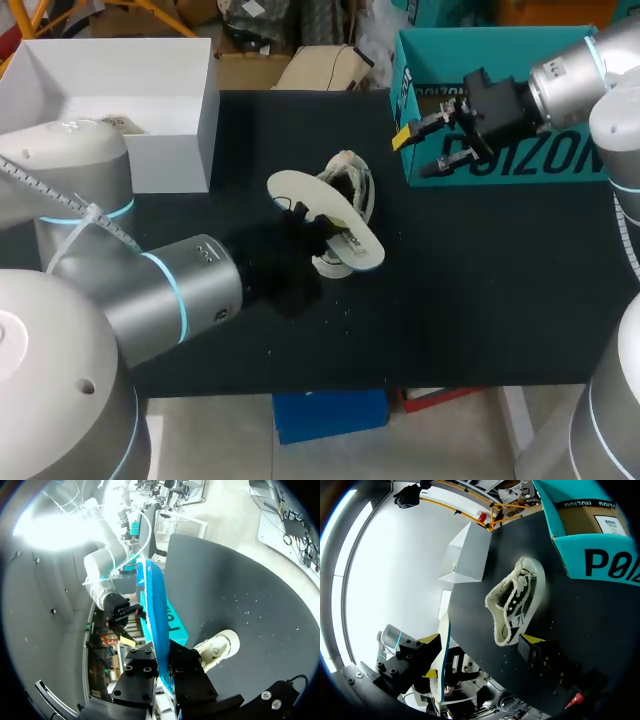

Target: Take the shoe out of the shoebox, open the shoe tongue, remove and reinsert the insole, then place the shoe into the shoebox

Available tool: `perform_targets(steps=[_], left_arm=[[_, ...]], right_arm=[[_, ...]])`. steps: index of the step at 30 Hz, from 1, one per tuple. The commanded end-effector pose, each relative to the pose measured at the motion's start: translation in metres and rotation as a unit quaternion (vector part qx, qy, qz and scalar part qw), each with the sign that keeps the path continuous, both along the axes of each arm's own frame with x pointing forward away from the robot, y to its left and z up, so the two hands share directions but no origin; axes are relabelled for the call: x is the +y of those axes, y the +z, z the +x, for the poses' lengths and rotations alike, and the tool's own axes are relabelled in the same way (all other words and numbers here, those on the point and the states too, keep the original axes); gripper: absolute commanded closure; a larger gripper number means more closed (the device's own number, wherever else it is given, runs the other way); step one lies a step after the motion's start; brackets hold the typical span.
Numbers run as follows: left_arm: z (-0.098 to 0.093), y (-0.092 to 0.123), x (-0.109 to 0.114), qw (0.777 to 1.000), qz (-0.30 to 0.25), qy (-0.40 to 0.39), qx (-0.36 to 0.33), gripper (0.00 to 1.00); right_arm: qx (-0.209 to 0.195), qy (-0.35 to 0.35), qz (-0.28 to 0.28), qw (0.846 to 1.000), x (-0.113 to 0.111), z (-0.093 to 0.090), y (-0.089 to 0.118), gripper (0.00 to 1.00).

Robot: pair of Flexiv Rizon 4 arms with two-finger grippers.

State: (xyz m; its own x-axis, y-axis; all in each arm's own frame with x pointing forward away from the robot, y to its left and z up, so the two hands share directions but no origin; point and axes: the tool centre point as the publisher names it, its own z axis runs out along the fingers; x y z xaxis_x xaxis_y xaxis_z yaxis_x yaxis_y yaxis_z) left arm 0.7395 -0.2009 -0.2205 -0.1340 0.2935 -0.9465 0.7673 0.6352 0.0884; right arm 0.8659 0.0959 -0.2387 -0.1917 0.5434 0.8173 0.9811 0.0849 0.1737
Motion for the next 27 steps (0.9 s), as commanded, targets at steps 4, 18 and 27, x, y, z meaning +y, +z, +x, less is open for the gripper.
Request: perform_targets(steps=[4, 18, 27], left_arm=[[-0.0054, -0.0076, 0.0021, 0.928, -0.286, -0.027, -0.238, 1.0], [-0.0019, -0.0078, -0.0007, 0.935, -0.27, -0.015, -0.231, 1.0], [-0.0019, -0.0078, -0.0007, 0.935, -0.27, -0.015, -0.231, 1.0]], right_arm=[[0.0, 0.0, -0.001, 1.0, 0.0001, -0.0003, 0.0001, 0.0], [0.0, 0.0, -0.001, 1.0, 0.0001, -0.0003, 0.0001, 0.0], [0.0, 0.0, -0.001, 1.0, 0.0001, -0.0003, 0.0001, 0.0]])
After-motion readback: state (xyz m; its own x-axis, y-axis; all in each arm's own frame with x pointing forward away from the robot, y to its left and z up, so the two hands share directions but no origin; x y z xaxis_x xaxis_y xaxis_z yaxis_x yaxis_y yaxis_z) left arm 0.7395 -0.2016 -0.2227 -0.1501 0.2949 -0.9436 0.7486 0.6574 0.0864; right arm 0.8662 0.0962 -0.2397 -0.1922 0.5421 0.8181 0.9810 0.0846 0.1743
